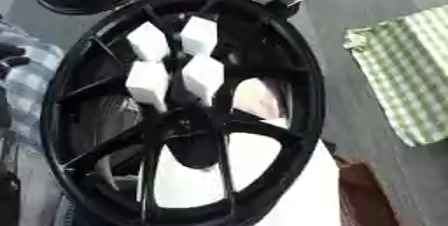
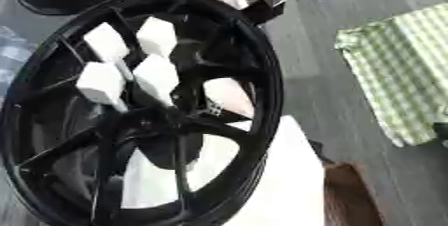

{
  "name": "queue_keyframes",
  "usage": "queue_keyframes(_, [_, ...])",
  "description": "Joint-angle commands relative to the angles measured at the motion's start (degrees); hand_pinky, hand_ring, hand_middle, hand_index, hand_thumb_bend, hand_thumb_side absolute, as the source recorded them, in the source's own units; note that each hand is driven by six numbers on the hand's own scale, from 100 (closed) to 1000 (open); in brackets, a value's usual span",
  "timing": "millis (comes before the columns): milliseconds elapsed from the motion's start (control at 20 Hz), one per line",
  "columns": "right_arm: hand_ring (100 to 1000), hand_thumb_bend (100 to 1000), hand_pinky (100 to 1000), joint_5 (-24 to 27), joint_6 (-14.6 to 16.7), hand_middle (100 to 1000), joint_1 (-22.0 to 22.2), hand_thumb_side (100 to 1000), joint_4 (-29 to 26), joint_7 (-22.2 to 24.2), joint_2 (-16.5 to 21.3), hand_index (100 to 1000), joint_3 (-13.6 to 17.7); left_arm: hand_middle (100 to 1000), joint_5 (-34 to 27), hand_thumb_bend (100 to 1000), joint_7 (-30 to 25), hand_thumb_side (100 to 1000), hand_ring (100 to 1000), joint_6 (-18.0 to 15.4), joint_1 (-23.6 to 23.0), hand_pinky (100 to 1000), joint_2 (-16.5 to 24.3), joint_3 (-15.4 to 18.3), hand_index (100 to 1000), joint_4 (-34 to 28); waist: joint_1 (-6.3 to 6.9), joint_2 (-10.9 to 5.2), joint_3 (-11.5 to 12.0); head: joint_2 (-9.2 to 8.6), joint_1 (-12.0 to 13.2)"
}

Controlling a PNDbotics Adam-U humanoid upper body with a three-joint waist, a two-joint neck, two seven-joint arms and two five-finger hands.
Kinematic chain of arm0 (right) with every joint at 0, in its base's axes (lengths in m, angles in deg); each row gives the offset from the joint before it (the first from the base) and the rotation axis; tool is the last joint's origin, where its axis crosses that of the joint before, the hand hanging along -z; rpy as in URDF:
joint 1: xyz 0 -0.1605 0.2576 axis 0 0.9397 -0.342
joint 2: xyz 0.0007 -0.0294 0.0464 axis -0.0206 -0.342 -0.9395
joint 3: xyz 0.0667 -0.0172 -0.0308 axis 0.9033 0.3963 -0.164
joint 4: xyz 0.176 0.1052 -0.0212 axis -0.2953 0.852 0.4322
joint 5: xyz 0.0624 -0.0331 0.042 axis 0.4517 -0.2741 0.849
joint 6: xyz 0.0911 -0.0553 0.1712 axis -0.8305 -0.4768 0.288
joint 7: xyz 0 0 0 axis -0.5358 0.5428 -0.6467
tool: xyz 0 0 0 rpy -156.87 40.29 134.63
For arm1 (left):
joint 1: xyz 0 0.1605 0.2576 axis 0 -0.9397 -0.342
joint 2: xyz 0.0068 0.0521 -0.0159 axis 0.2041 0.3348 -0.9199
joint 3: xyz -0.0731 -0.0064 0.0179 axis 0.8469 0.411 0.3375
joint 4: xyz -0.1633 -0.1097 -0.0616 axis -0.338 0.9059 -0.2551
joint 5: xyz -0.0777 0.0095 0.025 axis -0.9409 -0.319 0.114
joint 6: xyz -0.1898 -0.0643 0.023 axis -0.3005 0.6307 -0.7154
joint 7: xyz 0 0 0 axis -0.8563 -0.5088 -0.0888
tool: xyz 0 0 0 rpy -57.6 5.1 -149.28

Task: Pull the pin out of the wheel hub.

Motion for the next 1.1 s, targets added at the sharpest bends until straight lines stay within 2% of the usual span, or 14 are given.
queue_keyframes(50, [621, 652, 686, -0.6, 0.2, 586, 0.1, 218, -1.7, -0.2, 1.0, 802, 0.6, 567, -0.6, 100, 1.9, 622, 601, 1.1, 2.6, 615, 6.3, -1.6, 769, -2.3, -0.12, -0.74, -0.1, -0.26, -0.3])
queue_keyframes(200, [620, 653, 685, -0.7, 0.1, 586, 0.2, 217, -2.2, -0.3, 1.0, 802, 0.7, 577, -2.3, 100, 1.3, 595, 600, 1.5, 5.1, 619, 10.8, -3.9, 789, -3.1, 0.0, -0.73, -0.3, -0.41, -0.6])
queue_keyframes(400, [619, 654, 685, -1.1, 0.0, 585, 0.5, 215, -2.6, -0.3, 1.0, 802, 0.7, 526, -0.5, 100, -2.1, 550, 569, 2.0, 10.3, 621, 16.8, -8.7, 784, -5.5, 0.21, -0.85, -0.3, -0.36, -1.0])
queue_keyframes(550, [617, 654, 685, -1.5, -0.1, 584, 0.8, 214, -3.0, -0.3, 1.1, 801, 0.6, 553, 2.7, 100, -8.3, 488, 587, 3.7, 15.9, 641, 21.5, -14.4, 800, -6.9, 0.44, -1.05, -0.3, -0.17, -1.2])
queue_keyframes(700, [616, 655, 684, -1.9, -0.2, 583, 1.1, 211, -3.2, -0.3, 1.2, 800, 0.6, 574, 6.0, 100, -18.3, 415, 609, 5.3, 22.3, 667, 25.0, -20.6, 807, -7.3, 0.69, -1.25, -0.2, -0.13, -1.4])
queue_keyframes(900, [615, 656, 683, -2.5, -0.3, 581, 1.5, 208, -3.3, -0.4, 1.3, 800, 0.4, 599, 9.1, 100, -29.8, 347, 625, 5.2, 30.6, 696, 26.4, -27.3, 813, -7.4, 0.9, -1.49, 0.0, 0.01, -1.7])
queue_keyframes(1100, [613, 657, 682, -3.0, -0.4, 580, 1.7, 206, -3.5, -0.3, 1.3, 799, 0.2, 607, 9.5, 100, -38.0, 355, 629, 5.4, 37.7, 704, 24.7, -33.9, 810, -8.1, 0.94, -1.61, 0.1, 0.04, -1.7])
